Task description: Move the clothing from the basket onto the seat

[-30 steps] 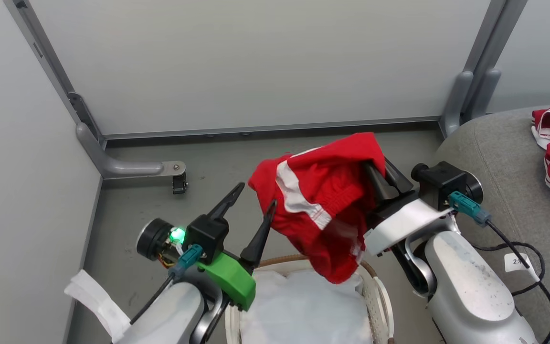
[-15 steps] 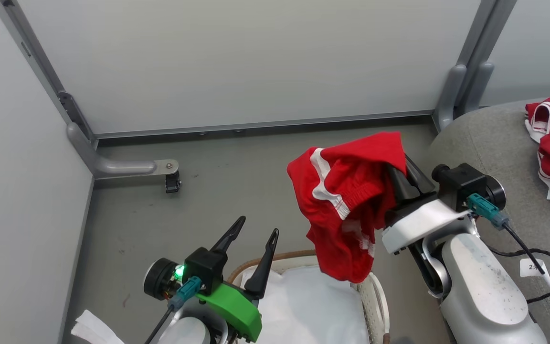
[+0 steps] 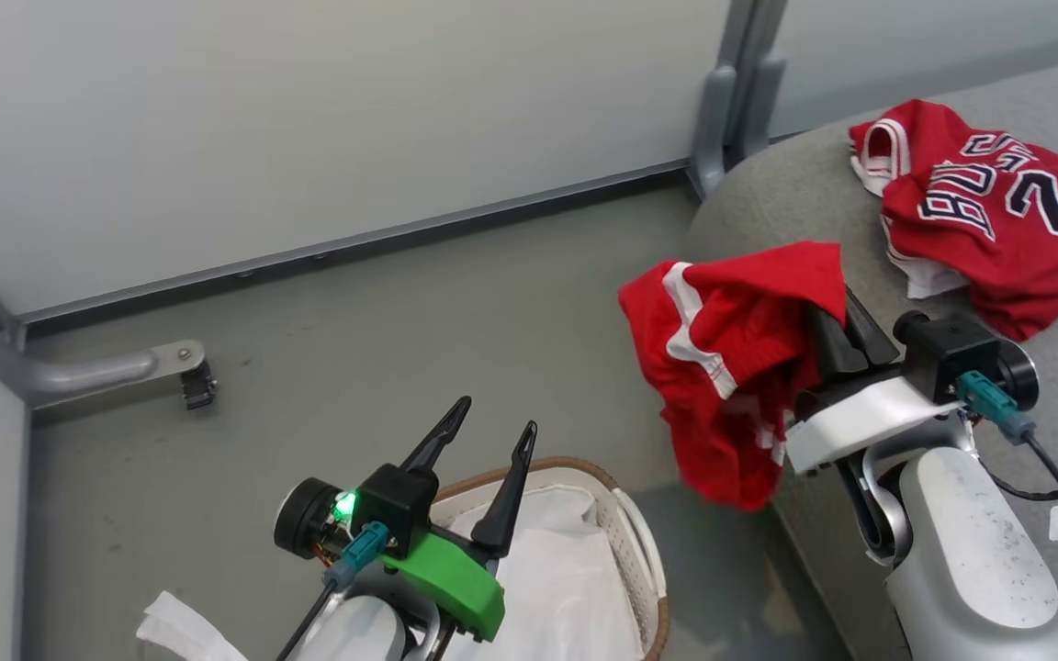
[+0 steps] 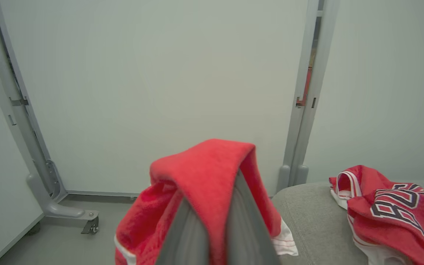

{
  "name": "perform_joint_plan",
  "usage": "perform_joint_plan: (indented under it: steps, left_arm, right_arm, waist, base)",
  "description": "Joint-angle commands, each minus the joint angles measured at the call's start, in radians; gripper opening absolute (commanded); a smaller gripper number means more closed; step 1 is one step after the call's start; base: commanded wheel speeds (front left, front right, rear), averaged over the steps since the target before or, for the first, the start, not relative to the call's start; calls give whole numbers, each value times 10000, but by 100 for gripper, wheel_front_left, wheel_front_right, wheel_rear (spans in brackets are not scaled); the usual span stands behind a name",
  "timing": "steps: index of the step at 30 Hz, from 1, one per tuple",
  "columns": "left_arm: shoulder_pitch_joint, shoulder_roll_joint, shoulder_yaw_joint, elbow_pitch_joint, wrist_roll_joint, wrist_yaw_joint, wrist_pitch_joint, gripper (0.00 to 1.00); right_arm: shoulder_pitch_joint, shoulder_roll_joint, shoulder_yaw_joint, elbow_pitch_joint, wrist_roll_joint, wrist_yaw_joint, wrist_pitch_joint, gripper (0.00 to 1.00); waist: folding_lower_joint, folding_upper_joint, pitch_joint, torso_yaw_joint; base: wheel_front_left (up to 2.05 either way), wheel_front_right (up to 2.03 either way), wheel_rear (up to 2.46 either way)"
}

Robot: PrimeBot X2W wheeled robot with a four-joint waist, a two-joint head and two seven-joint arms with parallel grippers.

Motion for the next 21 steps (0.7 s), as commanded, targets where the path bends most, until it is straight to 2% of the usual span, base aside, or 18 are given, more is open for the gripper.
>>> perform_joint_plan:
  steps: [1, 6, 10, 17, 21]
  left_arm:
    - [-211, 12, 68, 11, 128, -49, -34, 100]
    - [-445, 39, 72, 82, 398, -155, -35, 100]
    - [-612, 69, 4, 176, 517, -219, -35, 100]
    - [-850, 127, -183, 279, 661, -274, -35, 100]
    - [-986, 253, -215, 305, 695, -280, -35, 100]
  right_arm:
    - [97, -24, -107, -97, -88, -11, -53, 0]
    - [164, -23, -558, -250, -32, -11, -53, 0]
    - [166, -18, -914, -253, 86, -11, -53, 0]
    - [-72, -15, -1366, -235, 236, -11, -53, 0]
    - [-872, -30, -1932, -248, 37, -11, -53, 0]
  waist:
    - [0, 91, 721, -1607]
    - [0, 91, 1256, -2698]
    - [0, 91, 1534, -3151]
    - [0, 91, 1900, -3260]
    - [0, 91, 2144, -3158]
  base:
    - [0, 0, 0]
    - [0, 0, 0]
    - [0, 0, 0]
    - [0, 0, 0]
    - [0, 0, 0]
